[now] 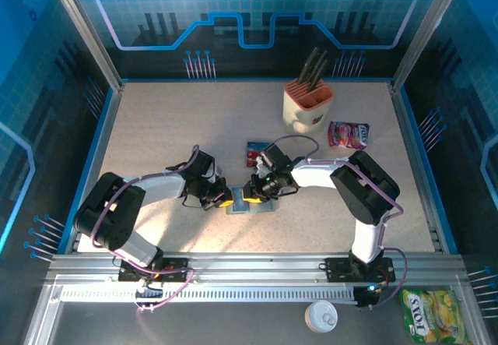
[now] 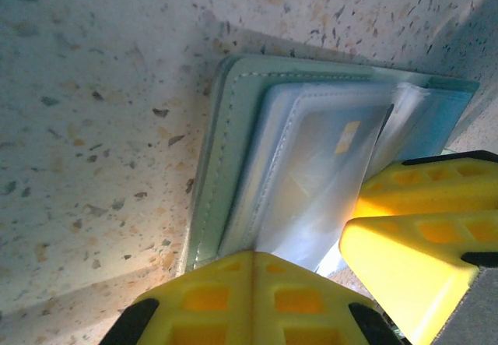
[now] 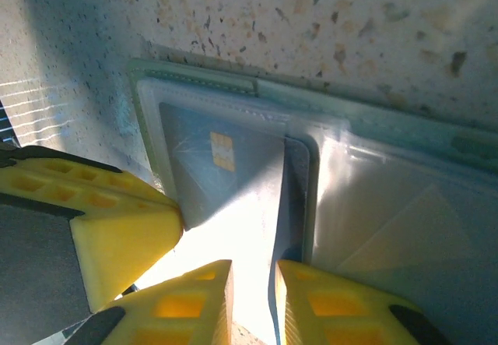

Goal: Take the credit cards out of the card holder

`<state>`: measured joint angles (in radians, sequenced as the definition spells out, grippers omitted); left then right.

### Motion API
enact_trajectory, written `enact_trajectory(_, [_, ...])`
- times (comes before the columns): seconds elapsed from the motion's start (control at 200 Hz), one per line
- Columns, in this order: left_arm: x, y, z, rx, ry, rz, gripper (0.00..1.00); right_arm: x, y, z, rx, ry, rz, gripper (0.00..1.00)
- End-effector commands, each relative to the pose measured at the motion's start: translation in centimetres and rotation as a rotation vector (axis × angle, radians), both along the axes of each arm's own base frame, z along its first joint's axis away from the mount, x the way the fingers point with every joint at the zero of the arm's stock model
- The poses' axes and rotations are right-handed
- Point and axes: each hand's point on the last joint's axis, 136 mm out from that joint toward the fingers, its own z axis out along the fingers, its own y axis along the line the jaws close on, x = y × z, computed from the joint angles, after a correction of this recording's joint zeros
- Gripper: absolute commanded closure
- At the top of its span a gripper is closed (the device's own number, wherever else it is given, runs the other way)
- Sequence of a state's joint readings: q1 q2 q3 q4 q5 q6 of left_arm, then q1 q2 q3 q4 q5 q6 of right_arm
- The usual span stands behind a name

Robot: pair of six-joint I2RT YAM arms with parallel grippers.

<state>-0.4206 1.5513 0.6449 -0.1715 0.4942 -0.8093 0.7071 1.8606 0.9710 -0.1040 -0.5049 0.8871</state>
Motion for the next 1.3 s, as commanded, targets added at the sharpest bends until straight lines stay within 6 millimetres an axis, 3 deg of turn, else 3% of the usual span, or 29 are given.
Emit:
enact_trajectory(0.0, [-0.6,0.5,-1.0,0.016,0.026,-0.007,0.98,-0.3,0.8,-0.5,0.003,0.01,0.022,0.77])
enact_trajectory(0.18, [-0.7,0.5,-1.2,0.016,0.029,-0.008,0.98,-0.5,0.8,-0.5,0.002,0.01,0.026,0.78])
enact_trajectory(0.425, [-0.7,0.7,-1.1,0.025,0.028,-0.003,0.96,-0.8,-0.8,-1.2,-0.124,0.01,0.033,0.72])
enact_trajectory(0.94, [-0.3,0.6,-0.8,0.028,0.023,-0.008,0.94,-0.7,-1.7,-0.1,-0.239,-0.05,0.08,0.72])
enact_trajectory(1.296, [1.0,-0.3,1.7,0.005,-0.024,-0.038,0.95,-0.1,-1.5,1.8,-0.215,-0.094,0.075,0.72])
